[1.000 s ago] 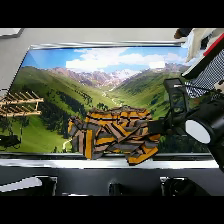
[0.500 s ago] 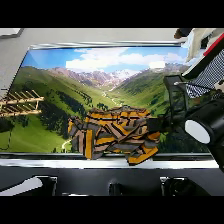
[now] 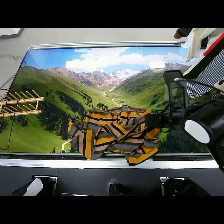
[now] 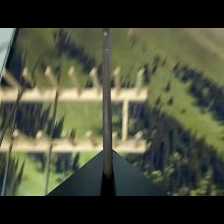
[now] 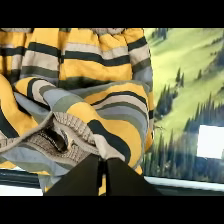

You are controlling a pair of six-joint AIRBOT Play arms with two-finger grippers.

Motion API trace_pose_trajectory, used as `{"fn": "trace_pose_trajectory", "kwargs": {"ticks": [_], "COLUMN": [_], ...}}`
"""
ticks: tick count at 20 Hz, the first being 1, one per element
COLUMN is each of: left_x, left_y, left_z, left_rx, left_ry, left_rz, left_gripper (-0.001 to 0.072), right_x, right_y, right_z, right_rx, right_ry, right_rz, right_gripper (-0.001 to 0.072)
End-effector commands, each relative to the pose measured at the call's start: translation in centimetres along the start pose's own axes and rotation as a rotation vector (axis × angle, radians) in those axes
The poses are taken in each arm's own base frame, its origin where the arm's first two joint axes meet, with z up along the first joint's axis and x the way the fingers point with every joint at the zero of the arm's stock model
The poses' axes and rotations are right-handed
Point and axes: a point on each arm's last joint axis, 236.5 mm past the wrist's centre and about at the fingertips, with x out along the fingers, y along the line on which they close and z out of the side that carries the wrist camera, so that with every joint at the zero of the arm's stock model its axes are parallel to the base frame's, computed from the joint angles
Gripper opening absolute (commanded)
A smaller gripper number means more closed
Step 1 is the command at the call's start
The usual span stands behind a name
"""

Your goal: Fold the clothes and pants, and hang the long-sleeved shirts on hangers.

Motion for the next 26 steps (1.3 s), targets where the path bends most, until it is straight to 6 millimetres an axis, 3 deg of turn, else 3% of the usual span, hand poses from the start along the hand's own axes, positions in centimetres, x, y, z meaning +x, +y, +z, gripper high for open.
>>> {"fn": "trace_pose_trajectory", "kwargs": {"ticks": [1,4,8,11,15,20,23,26], "left_x": [-5.1,-7.6,-12.2,-15.3,-17.6,-20.0,-21.7,-23.6], "left_y": [-5.6,-12.3,-22.7,-27.2,-30.0,-31.1,-30.8,-30.6], "left_z": [3.4,1.1,-4.2,-9.1,-13.6,-15.1,-17.8,-17.6], "left_rx": [0.074,0.117,0.142,0.213,0.266,0.295,0.337,0.269], "left_ry": [-0.139,-0.152,-0.187,-0.16,-0.087,-0.068,0.005,-0.021], "left_rz": [-0.067,-0.225,-0.558,-0.73,-0.875,-0.956,-0.996,-1.017], "left_gripper": [0.0018,0.0015,0.0014,0.0014,0.0015,0.0015,0.0014,0.0015], "right_x": [0.0,0.0,-0.1,0.2,1.2,1.4,1.3,1.4], "right_y": [0.0,-0.1,-0.4,-0.8,-0.8,-1.8,-2.4,-3.1], "right_z": [0.5,1.2,1.9,2.0,2.0,1.8,1.9,1.8], "right_rx": [0.0,-0.002,-0.006,-0.011,-0.02,-0.014,0.001,-0.002], "right_ry": [-0.021,-0.051,-0.081,-0.079,-0.056,-0.039,-0.044,-0.037], "right_rz": [0.0,-0.003,-0.017,-0.04,-0.063,-0.113,-0.136,-0.171], "right_gripper": [0.0031,0.0031,0.0031,0.0031,0.0031,0.0031,0.0031,0.0031]}}
